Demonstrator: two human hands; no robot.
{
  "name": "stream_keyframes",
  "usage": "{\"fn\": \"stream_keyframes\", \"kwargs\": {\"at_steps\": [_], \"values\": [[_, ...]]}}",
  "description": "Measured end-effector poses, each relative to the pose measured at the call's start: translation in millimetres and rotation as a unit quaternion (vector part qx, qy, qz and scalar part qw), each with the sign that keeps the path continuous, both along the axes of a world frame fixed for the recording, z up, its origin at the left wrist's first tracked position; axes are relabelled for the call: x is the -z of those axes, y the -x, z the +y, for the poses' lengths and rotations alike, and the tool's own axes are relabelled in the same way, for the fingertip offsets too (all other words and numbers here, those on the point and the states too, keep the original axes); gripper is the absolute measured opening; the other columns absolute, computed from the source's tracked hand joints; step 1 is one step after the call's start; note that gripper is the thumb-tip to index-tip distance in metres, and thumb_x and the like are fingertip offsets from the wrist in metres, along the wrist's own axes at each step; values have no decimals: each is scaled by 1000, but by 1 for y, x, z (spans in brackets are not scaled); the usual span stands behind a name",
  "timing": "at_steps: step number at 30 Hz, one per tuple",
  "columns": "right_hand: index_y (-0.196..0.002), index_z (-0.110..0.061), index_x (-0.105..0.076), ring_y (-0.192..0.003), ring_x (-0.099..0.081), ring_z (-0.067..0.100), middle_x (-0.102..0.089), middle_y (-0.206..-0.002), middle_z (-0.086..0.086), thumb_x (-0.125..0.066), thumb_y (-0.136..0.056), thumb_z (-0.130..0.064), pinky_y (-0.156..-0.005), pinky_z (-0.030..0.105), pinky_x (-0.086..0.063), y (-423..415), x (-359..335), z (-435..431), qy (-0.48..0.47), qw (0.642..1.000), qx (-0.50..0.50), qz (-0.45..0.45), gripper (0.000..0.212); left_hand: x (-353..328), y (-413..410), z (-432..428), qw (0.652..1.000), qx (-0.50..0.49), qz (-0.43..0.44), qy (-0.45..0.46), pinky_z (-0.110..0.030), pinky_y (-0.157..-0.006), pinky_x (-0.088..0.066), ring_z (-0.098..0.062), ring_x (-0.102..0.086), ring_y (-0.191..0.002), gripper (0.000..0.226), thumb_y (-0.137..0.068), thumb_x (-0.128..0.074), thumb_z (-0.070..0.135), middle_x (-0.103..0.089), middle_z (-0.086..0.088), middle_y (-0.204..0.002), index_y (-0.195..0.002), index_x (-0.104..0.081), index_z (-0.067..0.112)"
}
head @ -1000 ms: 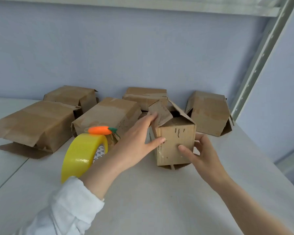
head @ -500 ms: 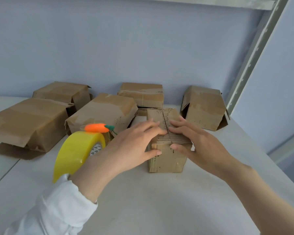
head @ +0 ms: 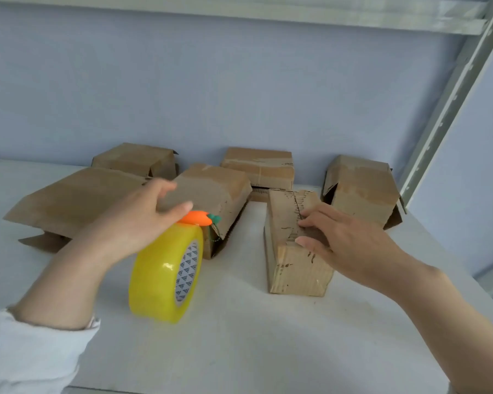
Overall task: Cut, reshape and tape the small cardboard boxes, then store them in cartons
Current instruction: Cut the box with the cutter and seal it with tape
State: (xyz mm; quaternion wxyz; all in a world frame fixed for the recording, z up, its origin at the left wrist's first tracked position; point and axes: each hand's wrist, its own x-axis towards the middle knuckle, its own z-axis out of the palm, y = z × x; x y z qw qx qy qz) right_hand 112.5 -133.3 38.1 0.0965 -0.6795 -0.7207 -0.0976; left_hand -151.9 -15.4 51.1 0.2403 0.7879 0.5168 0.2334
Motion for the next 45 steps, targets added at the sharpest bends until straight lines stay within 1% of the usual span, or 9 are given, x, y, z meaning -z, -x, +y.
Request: {"fn": "stream_keyframes", "kwargs": {"at_steps": [3, 7, 13, 19, 23, 27, 31, 38, 45], "values": [[-123, -27, -42, -101, -48, 6, -46, -118, -14, -27, -94, -50, -76, 28, -49, 5, -8, 3, -1, 1000, 14, -20, 40, 20, 6, 2, 996, -19, -52, 72, -31, -101, -36, -13, -42, -125, 48, -89, -51, 46, -42, 3, -141, -132, -47, 26], [-129, -26, -38, -110, -45, 11, -46, -123, -9, -28, -94, -47, -85, 24, -40, 12, -21, 9, -17, 999, 13, -27, 42, 30, 9, -16, 984, -21, -143, 102, -33, -103, -38, -11, -49, -119, 44, -88, -55, 43, -50, 10, -131, -130, -49, 30], [-118, -16, -58, -111, -49, 18, -57, -115, -2, -36, -89, -53, -85, 22, -36, 67, -37, 18, -184, 971, -100, 118, 53, 38, 23, -41, 964, 10, -229, 133, -30, -97, -43, 1, -58, -105, 22, -87, -60, 37, -65, 21, -105, -109, -59, 34], [-124, -21, -58, -108, -53, 16, -60, -113, 1, -44, -92, -49, -89, 22, -38, 129, -18, 41, 52, 971, -116, 201, 45, 39, 31, -51, 951, 15, -286, 119, -21, -79, -42, 6, -62, -90, 14, -84, -66, 25, -68, 23, -92, -97, -61, 29], [-108, -21, -67, -106, -60, 9, -68, -109, -5, -56, -88, -43, -98, 34, -45, 130, -17, 48, 168, 896, -105, 397, 31, 43, 35, -50, 943, 19, -314, 111, -23, -80, -44, 1, -63, -94, 36, -64, -66, 43, -69, 17, -94, -98, -62, 29], [-94, -31, -62, -91, -66, 11, -69, -98, -5, -77, -74, -20, -88, 29, -53, 131, -14, 48, 86, 861, -119, 487, 27, 45, 34, -48, 946, 26, -309, 99, -27, -88, -46, -2, -62, -99, 30, -67, -65, 44, -70, 15, -96, -93, -64, 31], [-86, -35, -59, -90, -64, 14, -68, -93, -9, -81, -68, -9, -84, 30, -53, 133, -9, 44, -9, 864, -127, 486, 39, 42, 32, -47, 947, 46, -308, 77, -20, -75, -42, 0, -62, -85, 9, -81, -70, 30, -69, 15, -86, -81, -62, 27], [-83, -25, -60, -84, -63, 15, -68, -88, -3, -79, -68, -5, -81, 33, -51, 132, 0, 35, -76, 770, -114, 623, 32, 47, 17, -52, 948, 35, -314, 39, -13, -69, -39, -1, -59, -76, 21, -88, -58, 28, -64, 9, -75, -74, -60, 13], [-80, -29, -57, -87, -63, 10, -66, -89, -9, -78, -70, -2, -78, 28, -50, 133, 16, 28, -206, 764, -91, 605, 36, 50, -3, -57, 958, 19, -279, -57, -38, -78, -45, -7, -61, -91, 29, -84, -58, 39, -66, 4, -84, -63, -48, 21]]}}
